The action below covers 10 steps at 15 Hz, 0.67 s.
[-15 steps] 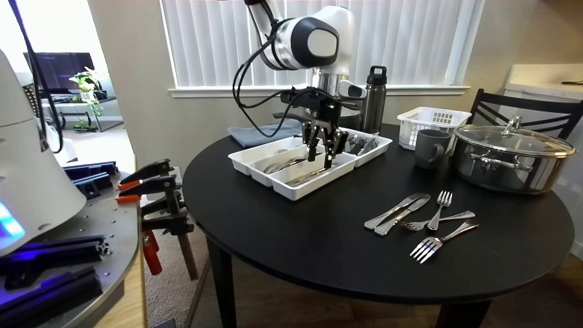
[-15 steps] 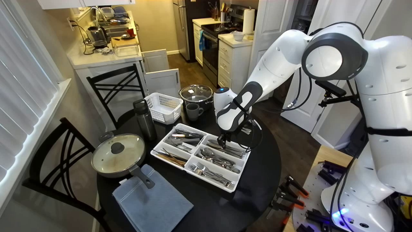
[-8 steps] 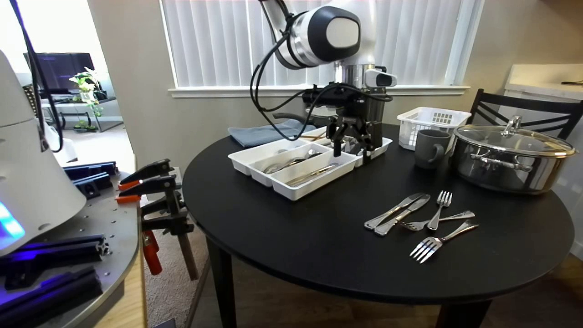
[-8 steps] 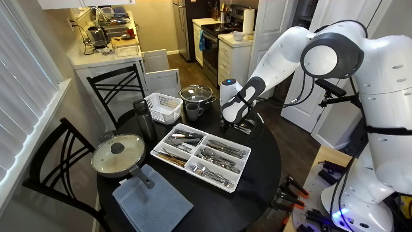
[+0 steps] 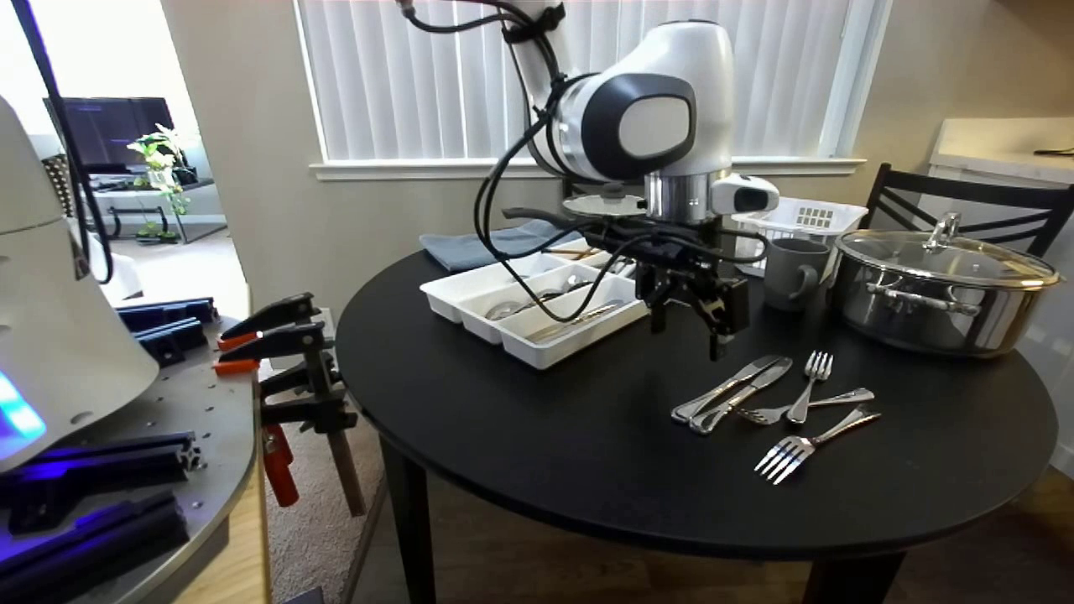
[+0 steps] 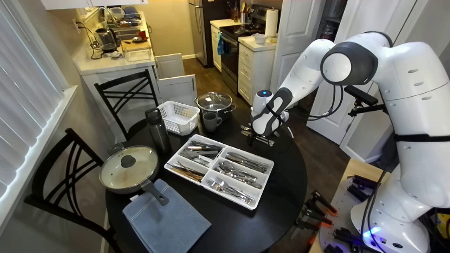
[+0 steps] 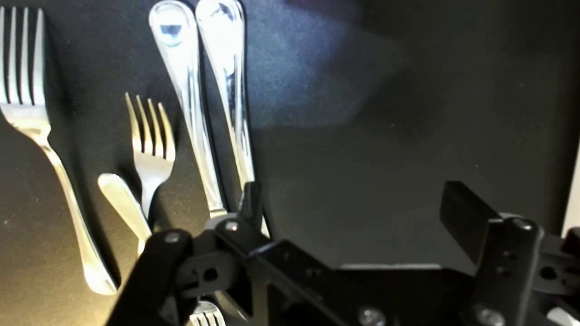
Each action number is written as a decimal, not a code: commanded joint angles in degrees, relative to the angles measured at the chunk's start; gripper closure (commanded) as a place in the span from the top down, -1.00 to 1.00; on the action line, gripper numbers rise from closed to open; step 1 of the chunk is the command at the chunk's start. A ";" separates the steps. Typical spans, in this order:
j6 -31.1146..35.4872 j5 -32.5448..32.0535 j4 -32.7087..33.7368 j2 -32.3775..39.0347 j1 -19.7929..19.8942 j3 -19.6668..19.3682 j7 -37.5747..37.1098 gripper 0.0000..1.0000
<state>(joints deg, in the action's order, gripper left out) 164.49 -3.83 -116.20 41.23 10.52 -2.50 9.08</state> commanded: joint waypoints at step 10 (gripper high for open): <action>4.32 1.00 2.70 5.28 10.59 8.25 6.42 1.00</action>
<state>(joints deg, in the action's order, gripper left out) 167.30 -3.81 -113.21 46.43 18.18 3.04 11.52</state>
